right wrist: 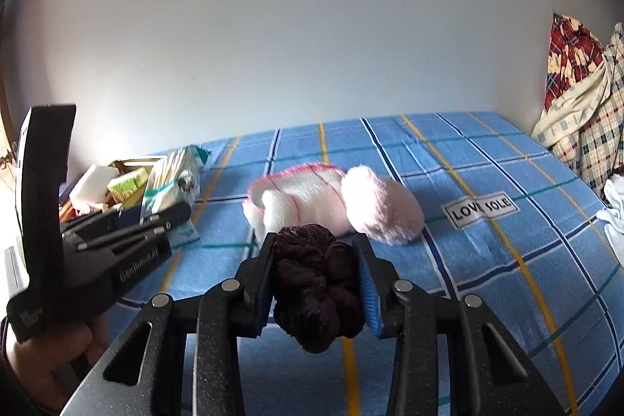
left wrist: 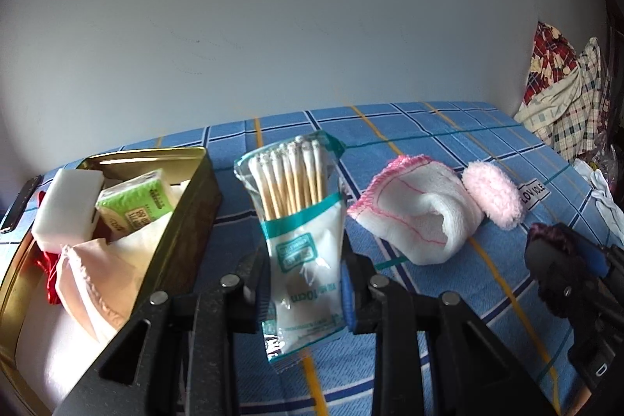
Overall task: Organize soft objects
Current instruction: 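Carry the swab pack with the left gripper while the right carries the scrunchie toward the tray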
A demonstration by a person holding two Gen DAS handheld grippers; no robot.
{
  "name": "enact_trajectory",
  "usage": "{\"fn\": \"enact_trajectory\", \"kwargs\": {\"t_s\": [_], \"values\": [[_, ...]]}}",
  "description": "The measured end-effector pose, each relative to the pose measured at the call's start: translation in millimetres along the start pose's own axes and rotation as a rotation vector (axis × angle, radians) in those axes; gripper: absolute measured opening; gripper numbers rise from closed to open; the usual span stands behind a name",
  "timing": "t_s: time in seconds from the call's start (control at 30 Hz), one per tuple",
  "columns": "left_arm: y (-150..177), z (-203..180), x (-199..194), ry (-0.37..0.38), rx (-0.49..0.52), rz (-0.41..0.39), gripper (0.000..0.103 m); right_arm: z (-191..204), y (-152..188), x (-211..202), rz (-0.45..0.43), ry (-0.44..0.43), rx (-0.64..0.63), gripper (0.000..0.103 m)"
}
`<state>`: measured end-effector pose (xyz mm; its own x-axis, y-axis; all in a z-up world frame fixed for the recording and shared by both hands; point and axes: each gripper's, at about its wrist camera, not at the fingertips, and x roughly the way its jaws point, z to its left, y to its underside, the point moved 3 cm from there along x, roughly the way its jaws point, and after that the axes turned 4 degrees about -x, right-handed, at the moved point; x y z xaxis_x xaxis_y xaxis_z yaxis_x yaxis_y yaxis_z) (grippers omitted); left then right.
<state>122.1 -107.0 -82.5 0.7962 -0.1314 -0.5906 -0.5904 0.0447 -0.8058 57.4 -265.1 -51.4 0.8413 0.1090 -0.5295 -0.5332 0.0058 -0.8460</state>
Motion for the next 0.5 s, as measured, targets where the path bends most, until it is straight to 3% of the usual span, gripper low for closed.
{"fn": "enact_trajectory", "kwargs": {"t_s": [0.2, 0.5], "values": [[4.5, 2.4, -11.9, -0.019, -0.003, -0.033, 0.027, 7.8, -5.7, -2.6, -0.067, -0.004, 0.005, 0.040], [11.4, 6.8, -26.9, -0.022, -0.026, -0.069, 0.027, 12.3, -7.2, -6.6, -0.100, -0.007, 0.006, 0.040]]}}
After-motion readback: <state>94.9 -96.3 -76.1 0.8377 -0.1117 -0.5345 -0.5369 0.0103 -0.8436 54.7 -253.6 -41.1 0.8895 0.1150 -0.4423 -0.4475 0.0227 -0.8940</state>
